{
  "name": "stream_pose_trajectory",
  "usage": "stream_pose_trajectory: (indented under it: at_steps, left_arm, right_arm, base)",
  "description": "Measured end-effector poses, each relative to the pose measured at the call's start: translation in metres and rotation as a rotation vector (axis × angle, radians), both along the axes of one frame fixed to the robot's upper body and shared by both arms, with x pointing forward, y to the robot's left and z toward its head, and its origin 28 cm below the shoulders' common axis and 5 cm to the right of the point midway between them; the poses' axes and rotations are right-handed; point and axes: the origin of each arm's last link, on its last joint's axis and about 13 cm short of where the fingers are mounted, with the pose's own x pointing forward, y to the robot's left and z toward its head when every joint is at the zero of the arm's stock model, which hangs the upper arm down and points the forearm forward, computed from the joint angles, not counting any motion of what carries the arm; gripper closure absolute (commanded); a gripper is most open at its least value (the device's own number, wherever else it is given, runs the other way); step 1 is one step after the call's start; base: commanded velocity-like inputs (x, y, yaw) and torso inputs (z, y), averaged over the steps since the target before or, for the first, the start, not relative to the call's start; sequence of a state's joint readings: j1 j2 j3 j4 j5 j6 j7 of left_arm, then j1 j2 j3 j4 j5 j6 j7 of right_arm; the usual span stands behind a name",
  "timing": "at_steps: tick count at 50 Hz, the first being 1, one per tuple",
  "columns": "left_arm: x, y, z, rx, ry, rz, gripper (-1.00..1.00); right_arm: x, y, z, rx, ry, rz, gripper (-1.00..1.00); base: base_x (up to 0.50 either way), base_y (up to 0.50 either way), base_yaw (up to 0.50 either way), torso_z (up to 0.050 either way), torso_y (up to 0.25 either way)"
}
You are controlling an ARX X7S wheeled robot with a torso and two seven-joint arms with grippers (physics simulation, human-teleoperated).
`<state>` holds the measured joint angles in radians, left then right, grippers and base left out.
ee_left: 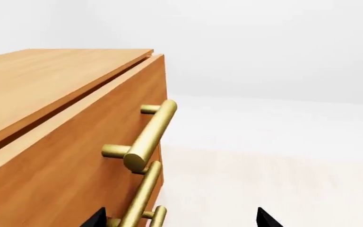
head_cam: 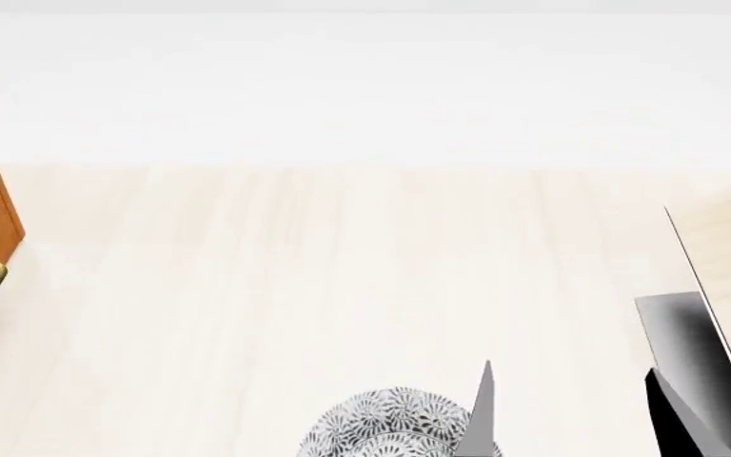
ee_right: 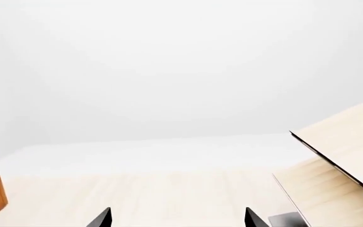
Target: Close the top drawer of the cabinet and put the bowl on top of it.
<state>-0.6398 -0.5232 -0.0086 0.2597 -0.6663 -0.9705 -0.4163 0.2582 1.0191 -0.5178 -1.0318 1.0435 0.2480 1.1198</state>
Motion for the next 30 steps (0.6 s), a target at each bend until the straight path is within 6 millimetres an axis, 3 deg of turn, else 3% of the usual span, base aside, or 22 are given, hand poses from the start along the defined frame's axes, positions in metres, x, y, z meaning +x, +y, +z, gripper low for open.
stream_pose_trajectory:
  at_steps: [30]
  left_arm:
    - [0.018, 0.020, -0.011, -0.022, 0.019, 0.113, -1.00]
  right_arm:
    - [0.001, -0.003, -0.004, 0.000, 0.010, -0.013, -1.00]
  base:
    - [0.00, 0.00, 0.00, 0.000, 0.000]
